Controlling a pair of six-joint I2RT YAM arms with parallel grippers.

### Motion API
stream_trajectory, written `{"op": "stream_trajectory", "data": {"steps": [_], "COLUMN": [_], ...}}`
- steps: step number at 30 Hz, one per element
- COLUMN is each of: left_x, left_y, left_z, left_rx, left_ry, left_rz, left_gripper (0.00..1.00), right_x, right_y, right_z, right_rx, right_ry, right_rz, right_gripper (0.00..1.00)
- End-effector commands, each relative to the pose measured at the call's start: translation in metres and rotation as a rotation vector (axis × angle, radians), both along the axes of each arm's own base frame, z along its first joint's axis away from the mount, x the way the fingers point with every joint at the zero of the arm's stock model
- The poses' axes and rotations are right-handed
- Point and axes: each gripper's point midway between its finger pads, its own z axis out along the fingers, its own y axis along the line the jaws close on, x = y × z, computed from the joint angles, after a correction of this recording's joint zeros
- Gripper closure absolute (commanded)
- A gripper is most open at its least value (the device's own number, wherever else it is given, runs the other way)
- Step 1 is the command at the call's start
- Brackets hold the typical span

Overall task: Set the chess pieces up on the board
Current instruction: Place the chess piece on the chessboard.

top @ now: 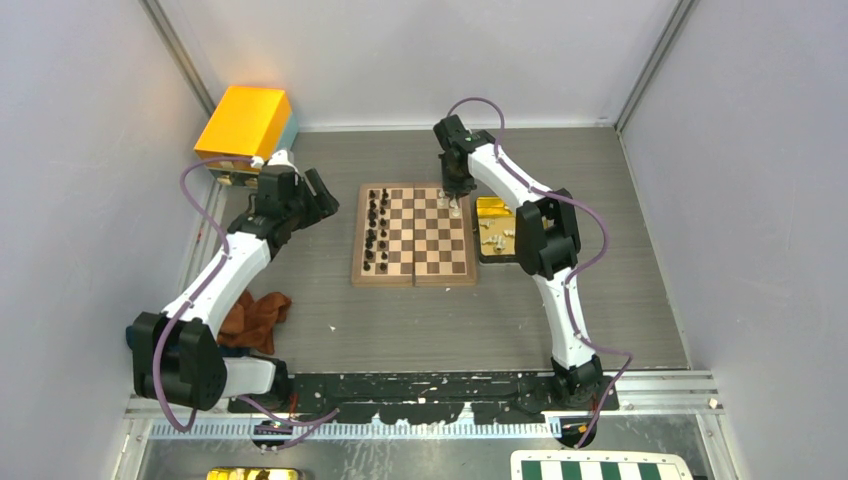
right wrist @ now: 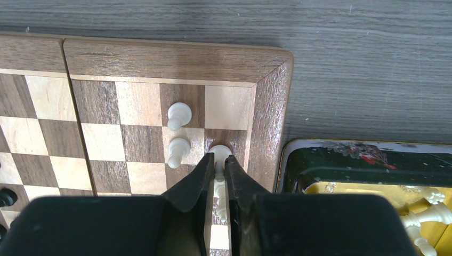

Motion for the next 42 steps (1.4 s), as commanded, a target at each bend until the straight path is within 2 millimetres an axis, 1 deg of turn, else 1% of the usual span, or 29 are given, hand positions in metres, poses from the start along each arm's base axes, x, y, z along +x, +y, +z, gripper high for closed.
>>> {"op": "stream_trajectory", "data": {"steps": [1, 10, 14, 19, 22, 24, 29, 33, 37, 40, 42], "left_x": [0.003, 0.000, -0.001, -0.001, -0.002, -0.003, -0.006, -0.007, -0.009, -0.009, -0.010], "left_y": [-0.004, -0.004, -0.005, -0.007, -0.007, -0.006, -0.006, -0.005, -0.003, -0.002, -0.001], "left_z": [0.022, 0.019, 0.020, 0.022, 0.023, 0.024, 0.024, 0.027, 0.028, 0.030, 0.031], "left_rx": [-0.028, -0.029, -0.029, -0.027, -0.025, -0.023, -0.022, -0.021, -0.011, -0.008, -0.006], "left_ry": [-0.080, -0.076, -0.076, -0.081, -0.082, -0.084, -0.083, -0.089, -0.094, -0.098, -0.101], "left_rz": [-0.004, -0.008, -0.010, -0.017, -0.019, -0.018, -0.019, -0.017, -0.012, -0.010, -0.008], "left_gripper": [0.33, 0.33, 0.33, 0.33, 0.32, 0.32, 0.32, 0.32, 0.32, 0.32, 0.32], "right_x": [0.003, 0.004, 0.004, 0.007, 0.009, 0.009, 0.010, 0.012, 0.013, 0.012, 0.010], "right_y": [0.002, 0.000, -0.001, -0.001, 0.000, 0.001, 0.004, 0.007, 0.010, 0.005, -0.003], "right_z": [0.009, 0.008, 0.010, 0.019, 0.026, 0.031, 0.040, 0.055, 0.082, 0.106, 0.120], "right_rx": [0.003, -0.012, -0.017, -0.015, -0.012, -0.008, 0.009, 0.030, 0.053, 0.059, 0.059], "right_ry": [-0.029, -0.032, -0.040, -0.058, -0.071, -0.078, -0.097, -0.126, -0.176, -0.225, -0.253], "right_rz": [0.013, 0.017, 0.018, 0.022, 0.027, 0.030, 0.038, 0.048, 0.053, 0.043, 0.026], "right_gripper": [0.81, 0.80, 0.80, 0.79, 0.75, 0.71, 0.69, 0.69, 0.69, 0.69, 0.69]}}
